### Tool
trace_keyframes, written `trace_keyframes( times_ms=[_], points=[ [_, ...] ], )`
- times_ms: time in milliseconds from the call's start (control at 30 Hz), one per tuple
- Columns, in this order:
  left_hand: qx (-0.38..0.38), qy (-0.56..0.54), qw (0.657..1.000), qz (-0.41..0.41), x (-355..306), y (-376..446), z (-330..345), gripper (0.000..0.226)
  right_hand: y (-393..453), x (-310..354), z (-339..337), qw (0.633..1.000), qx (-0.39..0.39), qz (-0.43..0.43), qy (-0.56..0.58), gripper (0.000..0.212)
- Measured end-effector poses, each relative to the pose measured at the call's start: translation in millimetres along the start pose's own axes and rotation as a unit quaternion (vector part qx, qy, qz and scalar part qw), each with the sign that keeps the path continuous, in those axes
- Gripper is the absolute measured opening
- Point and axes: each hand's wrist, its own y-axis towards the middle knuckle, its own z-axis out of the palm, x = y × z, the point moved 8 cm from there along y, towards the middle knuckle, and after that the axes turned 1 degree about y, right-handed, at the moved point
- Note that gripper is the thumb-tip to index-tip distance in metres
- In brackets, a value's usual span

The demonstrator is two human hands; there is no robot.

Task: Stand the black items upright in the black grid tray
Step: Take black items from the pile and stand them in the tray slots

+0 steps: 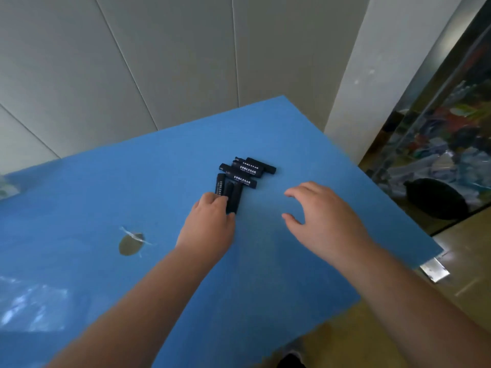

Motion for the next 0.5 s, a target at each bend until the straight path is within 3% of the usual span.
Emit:
trace_keyframes(
  times_ms=[267, 500],
  points=[
    [-0.031, 0.046, 0.995, -0.088, 4, 23, 15, 0.022, 40, -13, 22, 0.995, 0.055, -0.077, 0.039, 0.038],
    [-0.024, 0.004, 0.991, -0.133, 1, 22, 16, 0.018, 48, -23, 28, 0.990, 0.081, -0.105, 0.054, 0.037]
  ],
)
